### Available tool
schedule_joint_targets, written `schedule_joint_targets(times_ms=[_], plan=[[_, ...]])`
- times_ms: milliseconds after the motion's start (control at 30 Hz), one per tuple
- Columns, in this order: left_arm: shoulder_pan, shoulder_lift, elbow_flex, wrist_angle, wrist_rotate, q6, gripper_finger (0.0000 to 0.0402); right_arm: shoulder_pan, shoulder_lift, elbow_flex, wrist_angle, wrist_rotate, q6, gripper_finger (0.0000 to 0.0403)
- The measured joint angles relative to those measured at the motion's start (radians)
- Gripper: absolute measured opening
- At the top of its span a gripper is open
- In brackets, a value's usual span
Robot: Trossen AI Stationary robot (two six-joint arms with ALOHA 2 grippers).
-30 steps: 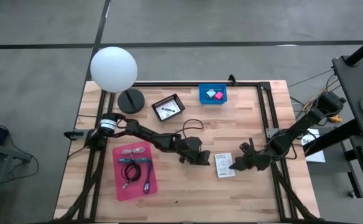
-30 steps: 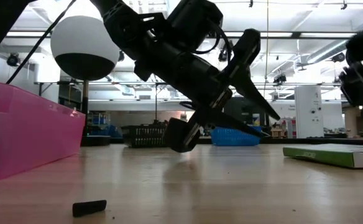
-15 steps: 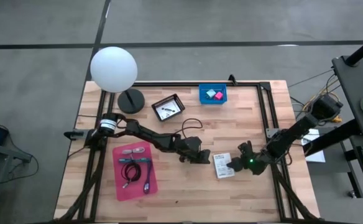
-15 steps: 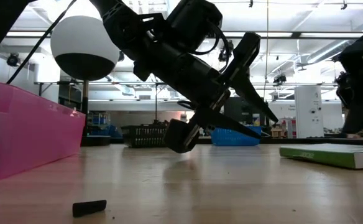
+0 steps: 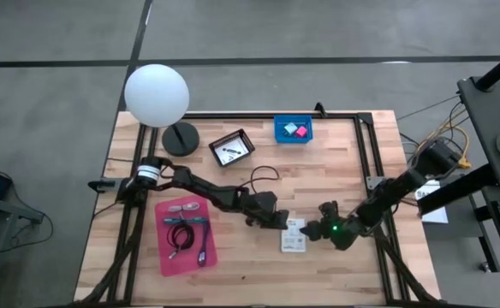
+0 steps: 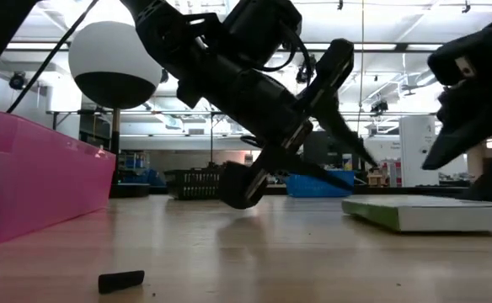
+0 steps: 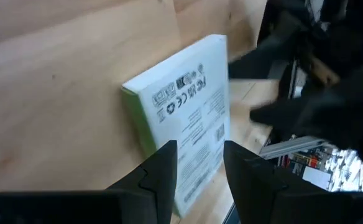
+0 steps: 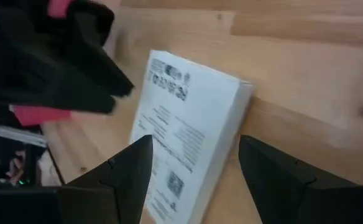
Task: Pick and place items into bin
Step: Put the card reader box into the black bin
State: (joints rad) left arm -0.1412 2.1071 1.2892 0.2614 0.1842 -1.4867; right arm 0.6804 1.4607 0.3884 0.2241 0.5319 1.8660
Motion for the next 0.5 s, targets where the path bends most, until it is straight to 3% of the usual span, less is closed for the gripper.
schedule_joint_targets(times_ms=[333, 500], plan=[[-0.012, 0.0, -0.001, -0.112, 0.011, 0.031, 0.0116, -0.005, 0.052, -0.004, 0.1, 0.018, -0.007, 0.0224], [-0.024, 0.0, -0.001, -0.113, -0.013, 0.031, 0.0116, -0.004, 0.046, 0.001, 0.119, -0.04, -0.003, 0.0224]])
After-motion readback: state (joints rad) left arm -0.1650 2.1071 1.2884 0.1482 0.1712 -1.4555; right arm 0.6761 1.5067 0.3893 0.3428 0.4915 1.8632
